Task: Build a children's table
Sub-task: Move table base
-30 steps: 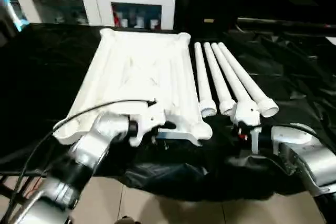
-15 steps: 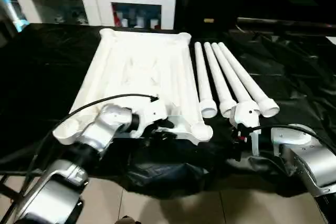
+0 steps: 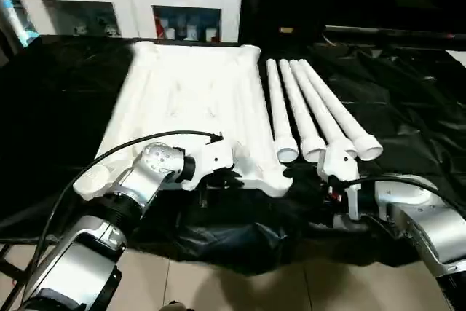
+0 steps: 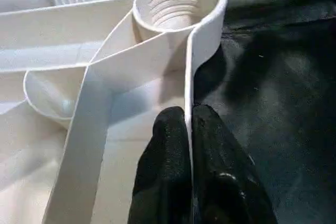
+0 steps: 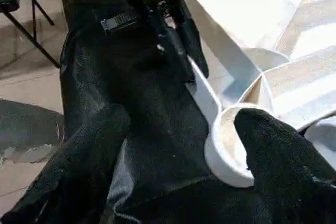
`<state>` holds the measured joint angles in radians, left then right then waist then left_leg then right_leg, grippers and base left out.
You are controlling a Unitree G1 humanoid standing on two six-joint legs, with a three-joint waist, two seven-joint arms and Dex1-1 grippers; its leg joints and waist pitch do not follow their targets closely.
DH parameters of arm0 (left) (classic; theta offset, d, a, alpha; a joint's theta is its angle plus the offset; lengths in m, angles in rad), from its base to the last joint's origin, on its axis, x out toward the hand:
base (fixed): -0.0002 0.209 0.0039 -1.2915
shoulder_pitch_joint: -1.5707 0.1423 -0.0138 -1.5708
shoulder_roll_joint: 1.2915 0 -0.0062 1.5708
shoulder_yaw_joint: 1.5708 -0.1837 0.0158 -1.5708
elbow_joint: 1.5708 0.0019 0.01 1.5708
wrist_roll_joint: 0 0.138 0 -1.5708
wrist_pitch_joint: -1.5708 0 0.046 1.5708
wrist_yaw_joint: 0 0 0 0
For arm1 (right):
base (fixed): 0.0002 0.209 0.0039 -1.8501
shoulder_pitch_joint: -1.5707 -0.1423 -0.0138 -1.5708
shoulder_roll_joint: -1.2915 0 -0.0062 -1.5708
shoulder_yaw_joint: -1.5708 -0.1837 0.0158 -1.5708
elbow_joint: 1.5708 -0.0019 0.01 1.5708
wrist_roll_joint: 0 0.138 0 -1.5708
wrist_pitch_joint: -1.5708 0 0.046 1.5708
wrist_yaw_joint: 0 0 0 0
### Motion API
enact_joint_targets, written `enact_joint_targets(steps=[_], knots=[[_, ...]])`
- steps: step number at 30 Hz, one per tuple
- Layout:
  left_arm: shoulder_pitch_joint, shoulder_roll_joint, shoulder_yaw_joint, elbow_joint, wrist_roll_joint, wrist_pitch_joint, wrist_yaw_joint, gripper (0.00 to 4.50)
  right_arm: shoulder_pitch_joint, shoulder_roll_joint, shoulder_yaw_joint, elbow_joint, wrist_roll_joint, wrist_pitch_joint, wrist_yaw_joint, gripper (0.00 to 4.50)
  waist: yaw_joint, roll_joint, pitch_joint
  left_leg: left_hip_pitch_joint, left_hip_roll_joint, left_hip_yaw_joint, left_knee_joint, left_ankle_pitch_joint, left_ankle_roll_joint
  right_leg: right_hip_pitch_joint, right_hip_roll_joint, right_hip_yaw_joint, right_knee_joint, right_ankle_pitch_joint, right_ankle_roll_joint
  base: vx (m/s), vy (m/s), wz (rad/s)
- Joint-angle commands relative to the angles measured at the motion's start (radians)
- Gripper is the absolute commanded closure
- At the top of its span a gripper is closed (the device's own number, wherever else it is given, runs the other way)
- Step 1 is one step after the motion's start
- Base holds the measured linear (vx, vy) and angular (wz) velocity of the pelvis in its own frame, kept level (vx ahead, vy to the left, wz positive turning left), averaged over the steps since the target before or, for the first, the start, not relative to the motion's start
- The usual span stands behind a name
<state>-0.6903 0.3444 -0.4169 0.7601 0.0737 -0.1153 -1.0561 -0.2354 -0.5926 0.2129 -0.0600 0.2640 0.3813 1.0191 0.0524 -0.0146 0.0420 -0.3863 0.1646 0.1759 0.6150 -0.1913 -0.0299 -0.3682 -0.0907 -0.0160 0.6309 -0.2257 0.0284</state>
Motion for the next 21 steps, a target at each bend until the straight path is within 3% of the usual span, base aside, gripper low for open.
enact_joint_targets(steps=[1, 2, 7, 8, 10, 13, 18, 21], knots=[[0.008, 0.044, 0.042, -0.021, 0.024, 0.007, 0.068, 4.48, 0.002, 0.002, 0.007, -0.007, -0.011, -0.005, -0.006, 0.80, 0.001, -0.002, -0.051, 0.010, 0.063, -0.032, -0.099, -0.261, -0.004, 0.029, -0.060, 0.025, -0.077, -0.111, -0.246, 0.000, 0.000, 0.00], [0.012, 0.053, 0.046, -0.031, 0.023, 0.009, 0.067, 4.48, 0.001, 0.004, 0.009, -0.005, -0.013, -0.005, -0.007, 0.80, 0.000, -0.009, -0.053, 0.009, 0.062, -0.031, -0.098, -0.248, 0.002, 0.029, -0.059, 0.024, -0.077, -0.097, -0.244, 0.000, 0.000, 0.00], [0.035, 0.093, 0.058, -0.081, 0.027, 0.006, 0.056, 4.48, -0.008, 0.013, 0.016, 0.006, -0.022, -0.010, -0.012, 0.80, -0.003, -0.005, -0.062, 0.012, 0.059, -0.024, -0.082, -0.131, 0.057, 0.028, -0.055, 0.023, -0.061, 0.078, -0.279, 0.000, 0.000, 0.00], [0.040, 0.100, 0.060, -0.093, 0.029, 0.002, 0.056, 4.48, -0.010, 0.014, 0.017, 0.010, -0.024, -0.012, -0.015, 0.80, -0.002, -0.003, -0.063, 0.011, 0.059, -0.022, -0.077, -0.082, 0.083, 0.028, -0.054, 0.022, -0.054, 0.155, -0.299, 0.000, 0.000, 0.00], [0.046, 0.112, 0.060, -0.108, 0.037, 0.003, 0.060, 4.48, -0.015, 0.018, 0.019, 0.015, -0.026, -0.013, -0.019, 0.80, 0.001, -0.001, -0.063, 0.016, 0.060, -0.019, -0.074, -0.075, 0.097, 0.025, -0.053, 0.022, -0.053, 0.178, -0.314, 0.000, 0.000, 0.00], [0.052, 0.143, 0.048, -0.122, 0.068, 0.012, 0.071, 4.48, -0.019, 0.022, 0.021, 0.021, -0.030, -0.015, -0.023, 0.80, 0.002, 0.004, -0.060, 0.017, 0.063, -0.019, -0.079, -0.107, 0.090, 0.024, -0.052, 0.022, -0.055, 0.147, -0.318, 0.000, 0.000, 0.00], [0.087, 0.185, 0.066, -0.174, 0.070, 0.052, 0.063, 4.48, -0.015, 0.032, 0.017, 0.023, -0.038, -0.018, -0.032, 0.80, -0.001, 0.011, -0.055, 0.022, 0.065, -0.019, -0.088, -0.183, 0.037, 0.021, -0.052, 0.023, -0.061, 0.051, -0.307, 0.000, 0.000, 0.00], [0.106, 0.197, 0.068, -0.206, 0.073, 0.085, 0.059, 4.48, -0.011, 0.036, 0.016, 0.022, -0.041, -0.019, -0.035, 0.80, -0.002, 0.013, -0.056, 0.021, 0.064, -0.020, -0.089, -0.186, 0.027, 0.022, -0.051, 0.024, -0.060, 0.058, -0.307, 0.000, 0.000, 0.00]])
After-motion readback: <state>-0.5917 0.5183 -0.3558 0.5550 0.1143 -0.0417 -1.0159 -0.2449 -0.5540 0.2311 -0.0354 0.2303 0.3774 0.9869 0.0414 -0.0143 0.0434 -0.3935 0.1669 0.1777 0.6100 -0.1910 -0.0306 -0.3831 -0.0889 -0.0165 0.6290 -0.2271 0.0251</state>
